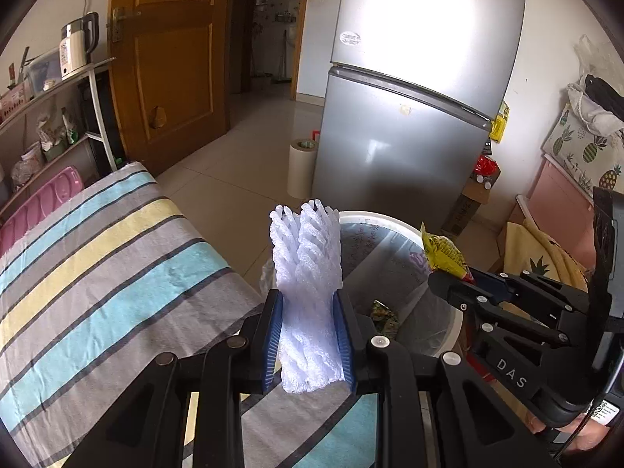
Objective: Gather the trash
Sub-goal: 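Carry the yellow wrapper in the right tool while the left tool carries the foam sleeve over the bin, then open the left tool to drop the foam sleeve while the right tool drops the yellow wrapper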
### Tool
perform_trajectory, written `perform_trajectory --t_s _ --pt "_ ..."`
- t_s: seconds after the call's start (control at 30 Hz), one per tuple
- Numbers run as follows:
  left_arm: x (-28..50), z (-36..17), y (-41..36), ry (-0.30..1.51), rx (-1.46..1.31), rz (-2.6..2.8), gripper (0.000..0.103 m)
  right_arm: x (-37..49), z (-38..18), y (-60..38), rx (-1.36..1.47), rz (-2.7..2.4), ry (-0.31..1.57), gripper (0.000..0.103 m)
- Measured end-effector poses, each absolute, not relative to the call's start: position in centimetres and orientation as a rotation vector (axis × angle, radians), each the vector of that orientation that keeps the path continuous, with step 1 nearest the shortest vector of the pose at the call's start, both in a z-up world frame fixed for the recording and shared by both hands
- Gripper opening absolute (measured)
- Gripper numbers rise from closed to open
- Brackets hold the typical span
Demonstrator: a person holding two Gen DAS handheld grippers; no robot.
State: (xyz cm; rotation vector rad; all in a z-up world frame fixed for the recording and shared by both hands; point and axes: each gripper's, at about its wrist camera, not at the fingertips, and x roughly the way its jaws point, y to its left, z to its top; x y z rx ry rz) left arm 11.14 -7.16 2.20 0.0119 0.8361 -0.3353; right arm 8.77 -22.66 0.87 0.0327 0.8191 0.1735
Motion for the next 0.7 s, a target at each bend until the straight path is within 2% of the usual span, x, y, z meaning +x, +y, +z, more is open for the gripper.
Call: perform_trajectory --t_s 0.7 --pt "15.3 -3.2 -10.7 0.968 0.033 -0.356 0.029 11.9 -4.4 -26.0 0.03 0.067 0.96 0.022"
